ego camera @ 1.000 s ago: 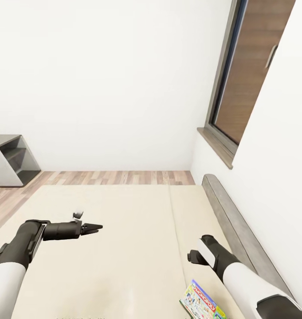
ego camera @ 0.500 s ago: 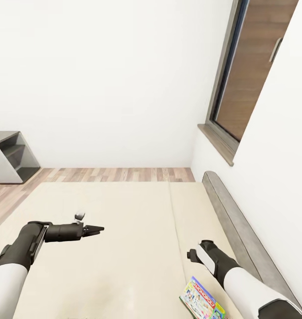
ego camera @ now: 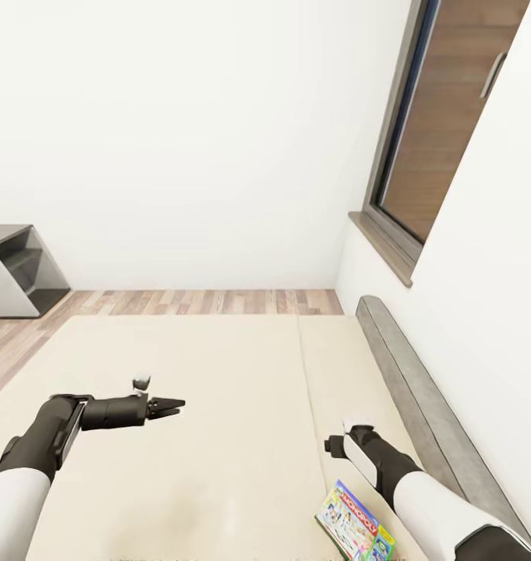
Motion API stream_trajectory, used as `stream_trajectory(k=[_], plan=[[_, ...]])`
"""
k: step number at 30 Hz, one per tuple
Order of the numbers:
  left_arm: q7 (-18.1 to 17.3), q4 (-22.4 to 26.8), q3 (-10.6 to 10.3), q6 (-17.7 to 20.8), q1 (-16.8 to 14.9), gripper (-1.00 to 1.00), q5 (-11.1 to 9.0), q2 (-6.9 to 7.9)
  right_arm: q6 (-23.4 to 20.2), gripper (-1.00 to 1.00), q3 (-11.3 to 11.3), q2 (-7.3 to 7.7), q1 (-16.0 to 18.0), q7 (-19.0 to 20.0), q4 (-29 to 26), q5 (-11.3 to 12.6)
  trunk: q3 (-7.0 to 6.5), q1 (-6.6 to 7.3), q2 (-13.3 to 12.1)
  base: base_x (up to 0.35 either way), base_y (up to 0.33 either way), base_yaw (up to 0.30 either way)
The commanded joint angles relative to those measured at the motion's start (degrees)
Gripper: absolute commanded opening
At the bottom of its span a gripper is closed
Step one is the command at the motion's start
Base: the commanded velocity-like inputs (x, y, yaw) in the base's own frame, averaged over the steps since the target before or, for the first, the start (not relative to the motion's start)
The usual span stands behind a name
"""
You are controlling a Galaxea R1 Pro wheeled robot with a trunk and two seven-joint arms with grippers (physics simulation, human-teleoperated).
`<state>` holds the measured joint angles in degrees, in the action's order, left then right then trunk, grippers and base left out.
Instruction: Put all the toys in the child's room - the three board games (two on the bed and one on the table), the two jigsaw puzzles on the table, and the tennis ball on the table - inside the toy box on the table in the child's room.
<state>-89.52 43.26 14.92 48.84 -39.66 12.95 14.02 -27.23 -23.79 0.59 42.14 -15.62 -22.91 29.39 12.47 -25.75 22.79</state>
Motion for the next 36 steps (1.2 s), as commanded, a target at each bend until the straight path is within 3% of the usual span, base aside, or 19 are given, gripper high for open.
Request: stream_trajectory(k=[1, 8, 21, 28, 36], plan=[[-0.48, 0.11, 0.16, 0.59, -0.04, 1.0, 0.18, -0.18, -0.19, 1.0, -0.5, 0.13, 0.05, -0.36, -0.11, 0.59, 0.21, -0.03, 0.12, 0.0, 0.0, 0.0], [-0.48, 0.29, -0.17, 0.56, 0.05, 1.0, -1.53, -0.86, -0.05, 1.0, -0.62, 0.28, 0.05, 0.12, -0.04, 0.53, 0.86, -0.03, 0.12, 0.0, 0.0, 0.0], [-0.48, 0.19, -1.28, 0.37, 0.02, 1.0, -1.97, -0.25, -0.02, 1.0, -0.46, 0.6, 0.05, 0.25, 0.43, 0.71, 2.07, -0.03, 0.12, 0.0, 0.0, 0.0], [-0.48, 0.09, -1.54, 0.37, 0.02, 1.0, -1.77, -0.69, 0.0, 1.0, -0.47, 2.19, 0.05, 0.49, 0.49, 1.06, 2.72, -0.03, 0.12, 0.0, 0.0, 0.0], [-0.48, 0.07, -1.57, 0.37, 0.02, 1.0, -1.6, -0.82, 1.57, 1.0, -0.47, 2.78, 0.05, 4.71, 0.5, 0.88, 3.46, -0.03, 0.12, 0.0, 0.0, 0.0]])
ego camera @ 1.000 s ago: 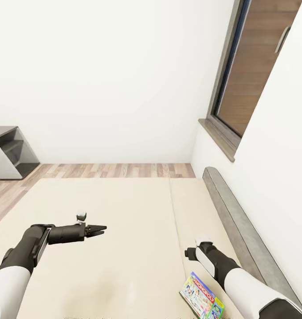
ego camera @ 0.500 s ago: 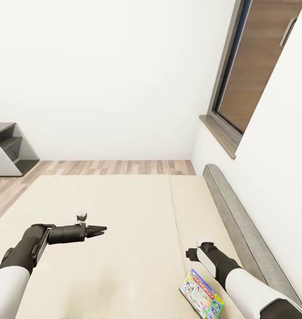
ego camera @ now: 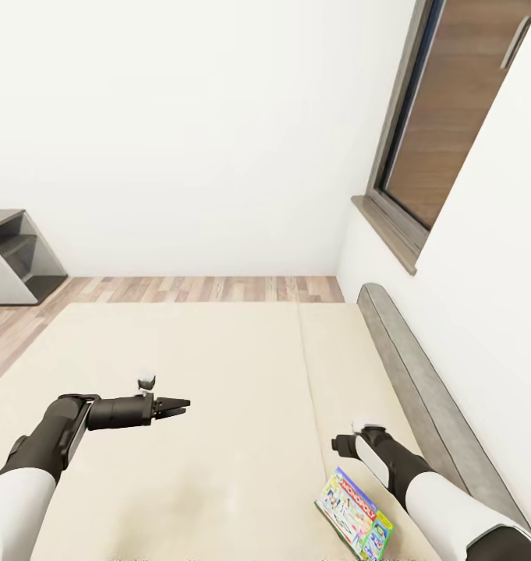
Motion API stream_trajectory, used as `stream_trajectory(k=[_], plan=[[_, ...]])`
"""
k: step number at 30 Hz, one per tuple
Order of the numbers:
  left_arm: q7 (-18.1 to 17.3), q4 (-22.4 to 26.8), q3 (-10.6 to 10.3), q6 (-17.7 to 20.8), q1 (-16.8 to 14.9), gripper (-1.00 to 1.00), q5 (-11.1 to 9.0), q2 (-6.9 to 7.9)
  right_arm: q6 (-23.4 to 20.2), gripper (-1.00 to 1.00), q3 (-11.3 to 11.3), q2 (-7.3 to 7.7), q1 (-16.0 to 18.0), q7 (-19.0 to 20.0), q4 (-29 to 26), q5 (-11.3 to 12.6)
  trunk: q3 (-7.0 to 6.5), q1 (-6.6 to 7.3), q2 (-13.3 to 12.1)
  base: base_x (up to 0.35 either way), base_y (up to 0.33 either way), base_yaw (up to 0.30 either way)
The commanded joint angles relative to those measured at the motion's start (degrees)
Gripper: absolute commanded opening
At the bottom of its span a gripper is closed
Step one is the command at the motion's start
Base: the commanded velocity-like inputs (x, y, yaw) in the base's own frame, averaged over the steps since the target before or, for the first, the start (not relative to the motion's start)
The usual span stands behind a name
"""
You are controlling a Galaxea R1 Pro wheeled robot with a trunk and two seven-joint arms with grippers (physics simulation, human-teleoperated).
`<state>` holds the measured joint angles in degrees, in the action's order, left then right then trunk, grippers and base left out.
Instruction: Put all the toys in the child's room - the three board games (two on the bed and one on the table), the two jigsaw puzzles on the table, and the tennis ball on the table - inside the toy box on the table in the child's room.
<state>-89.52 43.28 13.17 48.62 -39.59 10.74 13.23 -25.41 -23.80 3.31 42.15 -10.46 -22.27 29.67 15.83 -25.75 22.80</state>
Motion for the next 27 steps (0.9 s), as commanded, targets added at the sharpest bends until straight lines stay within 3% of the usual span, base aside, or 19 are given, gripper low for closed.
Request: stream_trajectory(k=[1, 21, 27], plan=[[-0.48, 0.05, 0.16, 0.6, -0.05, 1.0, 0.62, -0.04, -0.13, 1.0, -0.46, 0.08, 0.04, -0.06, -0.15, 0.59, 0.2, -0.03, 0.12, 0.0, 0.0, 0.0], [-0.48, 0.05, 0.1, 0.6, -0.05, 1.0, 0.68, 0.01, 0.4, 1.0, -0.46, 0.33, 0.04, 2.34, 2.0, 0.36, 2.06, -0.03, 0.12, 0.0, 0.0, 0.0], [-0.48, 0.02, 0.1, 0.57, -0.05, 1.0, 0.73, -0.04, 0.2, 1.0, -0.61, 0.69, 0.04, 6.06, 3.74, 0.38, 2.62, -0.03, 0.12, 0.0, 0.0, 0.0]])
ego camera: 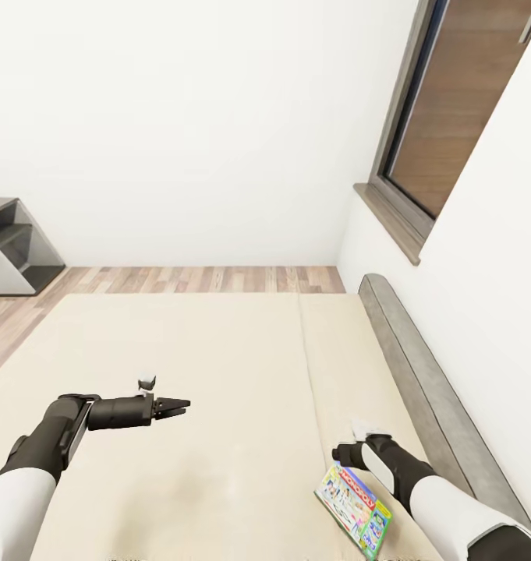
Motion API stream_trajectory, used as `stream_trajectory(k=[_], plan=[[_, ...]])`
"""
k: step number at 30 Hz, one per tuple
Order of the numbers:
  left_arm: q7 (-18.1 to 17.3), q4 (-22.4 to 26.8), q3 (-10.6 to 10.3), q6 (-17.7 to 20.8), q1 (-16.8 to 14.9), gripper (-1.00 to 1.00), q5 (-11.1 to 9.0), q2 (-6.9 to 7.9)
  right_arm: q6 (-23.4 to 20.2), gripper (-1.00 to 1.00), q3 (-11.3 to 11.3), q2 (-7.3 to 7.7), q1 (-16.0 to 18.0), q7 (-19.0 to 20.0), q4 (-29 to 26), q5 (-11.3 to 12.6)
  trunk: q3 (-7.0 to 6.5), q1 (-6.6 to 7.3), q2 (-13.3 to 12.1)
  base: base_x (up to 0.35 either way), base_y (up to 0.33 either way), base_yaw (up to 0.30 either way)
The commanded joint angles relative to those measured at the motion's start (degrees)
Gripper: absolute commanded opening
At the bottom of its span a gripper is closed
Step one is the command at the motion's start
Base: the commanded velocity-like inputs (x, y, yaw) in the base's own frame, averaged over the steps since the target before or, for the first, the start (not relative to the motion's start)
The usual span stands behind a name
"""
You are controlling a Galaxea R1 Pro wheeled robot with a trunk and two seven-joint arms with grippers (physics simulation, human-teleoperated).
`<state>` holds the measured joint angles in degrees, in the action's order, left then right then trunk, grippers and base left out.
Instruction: Put all the toys in the child's room - the three board games (two on the bed and one on the table), the two jigsaw puzzles on the table, and the tennis ball on the table - inside the toy box on the table in the child's room.
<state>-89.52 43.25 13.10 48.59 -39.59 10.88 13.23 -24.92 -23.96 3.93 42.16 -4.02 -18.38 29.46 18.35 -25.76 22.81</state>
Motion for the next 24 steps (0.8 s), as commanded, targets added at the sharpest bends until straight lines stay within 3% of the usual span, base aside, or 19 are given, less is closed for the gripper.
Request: stream_trajectory(k=[1, 8, 24], plan=[[-0.48, 0.04, 0.17, 0.61, -0.05, 1.0, 0.61, -0.04, -0.32, 1.0, -0.48, 0.16, 0.03, 0.29, 0.14, 0.59, 0.2, -0.03, 0.11, 0.0, 0.0, 0.0], [-0.48, 0.0, 0.23, 0.63, -0.05, 1.0, 0.63, -0.09, -0.53, 1.0, -0.55, 1.0, 0.03, 4.06, 1.46, 0.72, 0.85, -0.03, 0.11, 0.0, 0.0, 0.0], [-0.48, -0.01, 0.25, 0.63, -0.05, 1.0, 0.64, -0.08, -0.51, 1.0, -0.56, 1.7, 0.03, 4.72, 1.65, 0.77, 2.33, -0.03, 0.11, 0.0, 0.0, 0.0]])
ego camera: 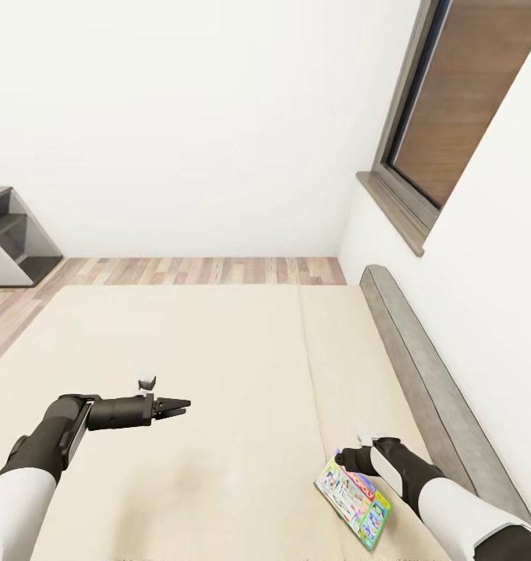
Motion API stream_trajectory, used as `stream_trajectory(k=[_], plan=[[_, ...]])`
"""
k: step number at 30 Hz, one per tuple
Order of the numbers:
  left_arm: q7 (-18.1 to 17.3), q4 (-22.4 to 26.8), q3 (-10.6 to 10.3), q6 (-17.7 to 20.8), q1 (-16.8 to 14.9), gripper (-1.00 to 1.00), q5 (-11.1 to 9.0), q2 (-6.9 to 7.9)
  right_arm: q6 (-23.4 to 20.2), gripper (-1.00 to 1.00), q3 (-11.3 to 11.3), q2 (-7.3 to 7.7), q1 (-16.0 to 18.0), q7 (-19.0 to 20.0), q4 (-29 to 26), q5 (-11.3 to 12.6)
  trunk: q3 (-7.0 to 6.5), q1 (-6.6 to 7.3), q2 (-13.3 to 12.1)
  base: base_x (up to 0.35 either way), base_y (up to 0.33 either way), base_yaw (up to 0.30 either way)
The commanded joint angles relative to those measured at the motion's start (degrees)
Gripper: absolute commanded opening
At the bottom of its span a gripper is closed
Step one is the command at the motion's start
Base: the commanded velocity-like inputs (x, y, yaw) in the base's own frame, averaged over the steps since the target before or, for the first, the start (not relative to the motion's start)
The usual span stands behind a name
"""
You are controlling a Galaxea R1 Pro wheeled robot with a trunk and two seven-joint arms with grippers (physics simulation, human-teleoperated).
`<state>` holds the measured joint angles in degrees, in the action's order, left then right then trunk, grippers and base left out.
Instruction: Put all the toys in the child's room - the three board games (two on the bed and one on the table), the two jigsaw puzzles on the table, and the tennis ball on the table - inside the toy box on the table in the child's room.
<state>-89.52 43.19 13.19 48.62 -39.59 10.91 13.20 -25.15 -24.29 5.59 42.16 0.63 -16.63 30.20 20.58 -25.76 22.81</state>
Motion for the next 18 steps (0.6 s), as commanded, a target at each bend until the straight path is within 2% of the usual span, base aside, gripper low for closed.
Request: stream_trajectory(k=[1, 9, 18], plan=[[-0.48, 0.05, 0.15, 0.6, -0.04, 1.0, 0.6, -0.03, -0.27, 1.0, -0.23, 0.06, 0.03, 0.07, -0.09, 0.03, 0.19, -0.03, 0.11, 0.0, 0.0, 0.0], [-0.48, 0.05, 0.14, 0.6, -0.04, 1.0, 0.6, -0.01, -0.21, 1.0, -0.21, 0.39, 0.03, 0.1, -0.07, 0.03, 0.93, -0.03, 0.11, 0.0, 0.0, 0.0], [-0.48, 0.05, 0.12, 0.6, -0.04, 1.0, 0.6, -0.01, -0.28, 1.0, 0.24, 3.23, 0.03, 0.23, -0.07, 0.56, 1.77, -0.03, 0.11, 0.0, 0.0, 0.0]])
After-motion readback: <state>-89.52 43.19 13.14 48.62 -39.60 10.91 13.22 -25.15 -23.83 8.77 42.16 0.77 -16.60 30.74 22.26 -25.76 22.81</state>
